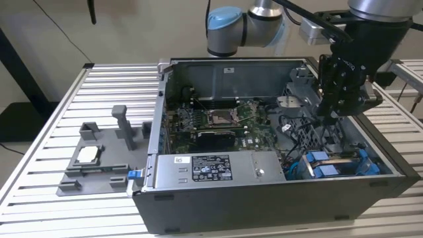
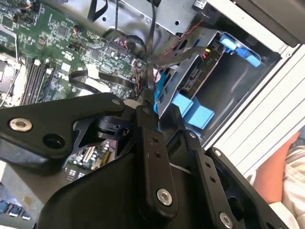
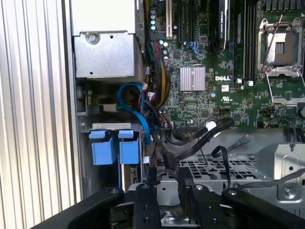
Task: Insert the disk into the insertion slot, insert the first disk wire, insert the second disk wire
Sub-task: 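Insert the second disk wire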
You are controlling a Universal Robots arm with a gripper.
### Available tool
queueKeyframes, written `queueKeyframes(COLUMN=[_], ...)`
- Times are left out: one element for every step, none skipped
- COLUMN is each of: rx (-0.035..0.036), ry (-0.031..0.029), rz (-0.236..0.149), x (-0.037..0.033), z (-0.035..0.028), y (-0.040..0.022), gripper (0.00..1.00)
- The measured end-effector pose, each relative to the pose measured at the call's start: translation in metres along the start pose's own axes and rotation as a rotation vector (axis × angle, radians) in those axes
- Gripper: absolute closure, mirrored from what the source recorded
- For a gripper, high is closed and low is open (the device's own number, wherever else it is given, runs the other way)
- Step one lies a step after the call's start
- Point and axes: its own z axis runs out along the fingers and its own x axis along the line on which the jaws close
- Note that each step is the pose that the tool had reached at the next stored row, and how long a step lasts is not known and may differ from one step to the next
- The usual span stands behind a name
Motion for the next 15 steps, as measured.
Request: queueKeyframes(rx=[0.0032, 0.0064, 0.0098, 0.0132, 0.0163, 0.0185, 0.02, 0.0214, 0.0227, 0.0242, 0.026, 0.0285, 0.0314, 0.0342, 0.0368], ry=[0.0023, 0.0048, 0.0073, 0.0098, 0.0119, 0.0132, 0.0138, 0.0144, 0.0149, 0.0152, 0.0159, 0.017, 0.0194, 0.0218, 0.0242], rz=[-0.002, -0.005, -0.009, -0.013, -0.016, -0.019, -0.021, -0.023, -0.024, -0.025, -0.026, -0.027, -0.028, -0.03, -0.031], x=[-0.0005, -0.0009, -0.001, -0.0011, -0.0012, -0.0015, -0.0018, -0.0021, -0.0025, -0.003, -0.0034, -0.0037, -0.0041, -0.0044, -0.0048], z=[0.0, 0.0001, 0.0001, 0.0002, 0.0004, 0.0007, 0.0009, 0.0013, 0.0016, 0.0019, 0.0023, 0.0028, 0.0036, 0.0043, 0.005], y=[0.0009, 0.0017, 0.0021, 0.0026, 0.0032, 0.0042, 0.0056, 0.0073, 0.0092, 0.0113, 0.0132, 0.015, 0.0165, 0.0179, 0.0191], gripper=[0.67, 0.67, 0.67, 0.67, 0.67, 0.67, 0.67, 0.67, 0.67, 0.67, 0.67, 0.67, 0.67, 0.67, 0.67])
